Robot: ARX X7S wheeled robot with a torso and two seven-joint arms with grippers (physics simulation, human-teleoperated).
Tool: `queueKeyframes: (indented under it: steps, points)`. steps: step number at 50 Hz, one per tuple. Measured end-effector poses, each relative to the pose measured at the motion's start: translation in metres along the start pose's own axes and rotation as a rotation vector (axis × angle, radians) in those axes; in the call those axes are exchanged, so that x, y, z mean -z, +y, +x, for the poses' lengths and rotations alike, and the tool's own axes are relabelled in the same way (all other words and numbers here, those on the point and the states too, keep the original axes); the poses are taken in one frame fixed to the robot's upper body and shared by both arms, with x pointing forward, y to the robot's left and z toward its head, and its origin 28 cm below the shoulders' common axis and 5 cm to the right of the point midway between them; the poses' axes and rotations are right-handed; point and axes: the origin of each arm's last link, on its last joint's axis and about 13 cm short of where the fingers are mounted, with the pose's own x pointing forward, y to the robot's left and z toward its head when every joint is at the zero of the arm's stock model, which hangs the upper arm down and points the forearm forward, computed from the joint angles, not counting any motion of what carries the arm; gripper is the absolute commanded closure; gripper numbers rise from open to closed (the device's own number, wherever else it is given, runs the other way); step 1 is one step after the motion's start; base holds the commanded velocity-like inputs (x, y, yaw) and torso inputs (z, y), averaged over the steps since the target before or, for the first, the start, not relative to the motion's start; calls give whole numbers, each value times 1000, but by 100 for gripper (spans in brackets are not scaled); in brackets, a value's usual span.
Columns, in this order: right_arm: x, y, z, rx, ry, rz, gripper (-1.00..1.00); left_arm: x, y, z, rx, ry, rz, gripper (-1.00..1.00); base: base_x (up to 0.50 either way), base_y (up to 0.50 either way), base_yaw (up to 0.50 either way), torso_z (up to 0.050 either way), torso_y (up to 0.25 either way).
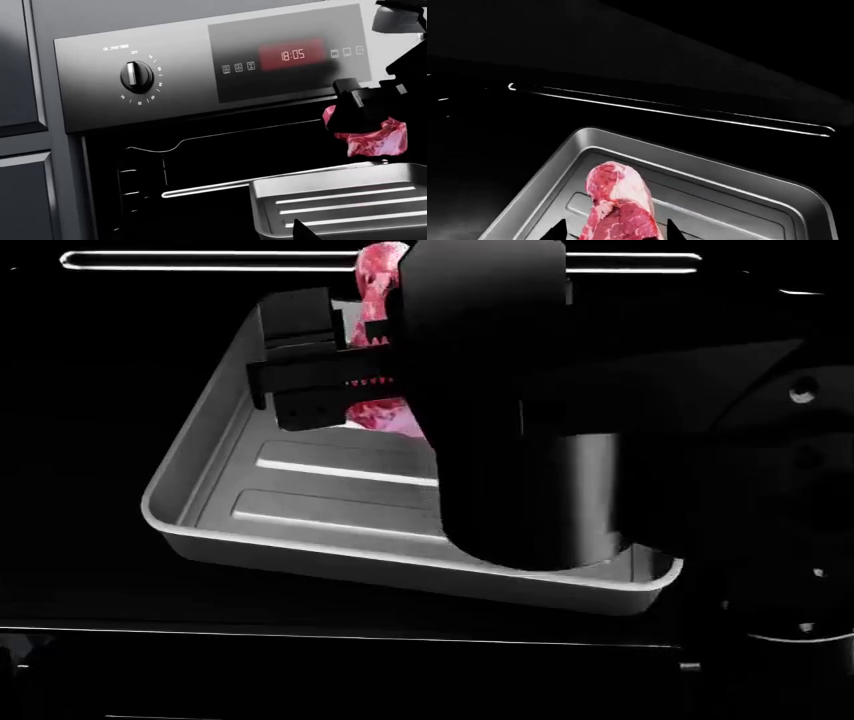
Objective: Pick the steak from the top rack in the oven and place it on the plate on the counter.
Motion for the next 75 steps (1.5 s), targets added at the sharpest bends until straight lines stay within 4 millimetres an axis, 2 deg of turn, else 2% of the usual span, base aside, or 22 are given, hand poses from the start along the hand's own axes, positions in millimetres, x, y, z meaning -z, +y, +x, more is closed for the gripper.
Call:
queueKeyframes:
  steps: [16, 33, 55, 75]
  points:
    - [2, -7, -32, -63, -80, 13, 100, -2, -1, 1, 1, -4, 2, -100, 0, 0, 0, 0, 0]
    - [2, -7, -45, -71, -147, -6, 100, -2, -1, 1, 1, -5, 1, -100, -491, 28, 0, 0, 0]
    - [-8, 4, -60, -56, -291, -69, 100, -7, 1, 1, -10, -21, 2, -100, -263, 463, 0, 0, 4]
    - [-8, 6, -63, -53, -343, -84, 100, -6, 2, 1, -14, -2, 3, -100, -285, 467, 0, 0, 250]
